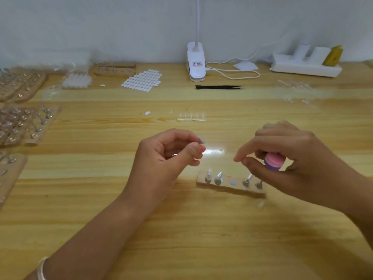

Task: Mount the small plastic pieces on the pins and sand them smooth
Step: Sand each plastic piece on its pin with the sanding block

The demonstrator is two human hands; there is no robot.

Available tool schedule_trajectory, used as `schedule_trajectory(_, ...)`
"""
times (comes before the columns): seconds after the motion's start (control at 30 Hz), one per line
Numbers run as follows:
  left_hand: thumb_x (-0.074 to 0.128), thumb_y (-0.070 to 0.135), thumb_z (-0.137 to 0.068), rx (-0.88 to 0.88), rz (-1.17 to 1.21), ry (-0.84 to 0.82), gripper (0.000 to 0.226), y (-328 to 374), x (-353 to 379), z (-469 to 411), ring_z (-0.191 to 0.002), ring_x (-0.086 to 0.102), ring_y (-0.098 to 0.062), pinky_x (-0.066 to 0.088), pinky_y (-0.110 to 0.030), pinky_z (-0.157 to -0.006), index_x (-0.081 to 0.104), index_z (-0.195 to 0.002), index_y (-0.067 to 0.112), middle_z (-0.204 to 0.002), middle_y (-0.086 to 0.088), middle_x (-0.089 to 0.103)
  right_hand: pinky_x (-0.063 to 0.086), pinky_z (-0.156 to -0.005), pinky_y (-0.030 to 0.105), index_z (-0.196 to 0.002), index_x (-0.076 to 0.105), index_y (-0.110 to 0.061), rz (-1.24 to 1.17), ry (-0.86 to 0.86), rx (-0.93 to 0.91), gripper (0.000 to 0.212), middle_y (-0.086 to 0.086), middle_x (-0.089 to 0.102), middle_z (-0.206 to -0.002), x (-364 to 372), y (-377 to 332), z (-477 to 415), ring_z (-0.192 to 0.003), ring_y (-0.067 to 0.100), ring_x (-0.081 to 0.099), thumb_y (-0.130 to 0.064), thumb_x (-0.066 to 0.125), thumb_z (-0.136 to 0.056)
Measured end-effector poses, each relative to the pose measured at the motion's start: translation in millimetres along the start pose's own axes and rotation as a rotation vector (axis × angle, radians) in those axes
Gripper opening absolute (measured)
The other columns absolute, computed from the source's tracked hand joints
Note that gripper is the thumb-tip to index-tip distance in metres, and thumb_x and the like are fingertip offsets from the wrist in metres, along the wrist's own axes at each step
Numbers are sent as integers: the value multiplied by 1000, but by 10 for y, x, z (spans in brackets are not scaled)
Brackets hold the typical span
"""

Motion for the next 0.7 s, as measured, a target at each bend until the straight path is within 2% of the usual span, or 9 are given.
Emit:
schedule_trajectory(0.1,74,8,-83,7,-35,-28,7,9,23,13,-79,71,-24,58,-29,-69,72,-89,8,-86,-6,75,36,-75,22,-86,73,-30,120,-114,-19,5,-26,42,-68,-25,-34,178,-64,0,42,-26,70,-88)
schedule_trajectory(0.17,73,4,-83,8,-49,-42,5,4,48,19,-79,70,-23,57,-29,-68,71,-87,6,-85,-6,75,37,-69,24,-83,72,-29,196,-139,-16,7,-24,44,-67,9,-71,340,-61,3,42,-26,72,-89)
schedule_trajectory(0.23,74,4,-82,11,-60,-58,6,6,69,29,-78,69,-21,56,-27,-65,72,-86,6,-84,-6,75,37,-64,24,-77,71,-26,275,-140,0,7,-18,51,-64,67,-121,468,-59,9,46,-29,77,-79)
schedule_trajectory(0.37,72,4,-84,15,-111,-110,10,2,119,55,-79,70,-15,57,-27,-64,75,-92,11,-85,-1,75,34,-62,25,-66,70,-22,425,-163,21,24,-10,55,-59,214,-169,538,-54,17,53,-27,93,-63)
schedule_trajectory(0.43,71,1,-85,17,-137,-110,13,2,126,55,-78,69,-10,56,-26,-62,76,-91,12,-85,1,75,42,-57,28,-61,67,-20,462,-158,15,27,-8,56,-57,261,-188,501,-52,19,54,-18,93,-61)
schedule_trajectory(0.5,72,1,-85,28,-154,-102,13,12,125,56,-77,68,-7,55,-24,-61,76,-88,13,-85,3,75,45,-54,24,-60,65,-19,454,-151,29,27,-7,57,-57,277,-207,462,-51,20,54,-14,91,-61)
schedule_trajectory(0.57,73,6,-83,46,-170,-100,10,26,125,67,-76,68,-6,54,-23,-60,76,-86,15,-84,4,75,42,-57,23,-68,63,-22,353,-150,64,24,-14,56,-62,257,-218,430,-54,14,52,-18,87,-69)
schedule_trajectory(0.63,72,10,-80,71,-194,-97,9,52,134,77,-75,68,-7,53,-21,-61,76,-85,16,-84,5,75,38,-61,17,-81,58,-30,32,-114,159,14,-20,50,-66,176,-204,364,-60,7,46,-28,71,-87)
schedule_trajectory(0.7,71,9,-79,97,-214,-102,9,77,152,80,-75,68,-9,53,-20,-61,76,-84,15,-83,5,74,38,-56,20,-86,54,-35,-323,-83,255,12,-12,51,-67,115,-167,230,-60,9,44,-42,54,-96)
Point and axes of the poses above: each hand's wrist, its own z-axis away from the middle knuckle, its own x-axis out of the palm, y = z × x, the point moved 5 cm from there along -z, towards the middle knuckle
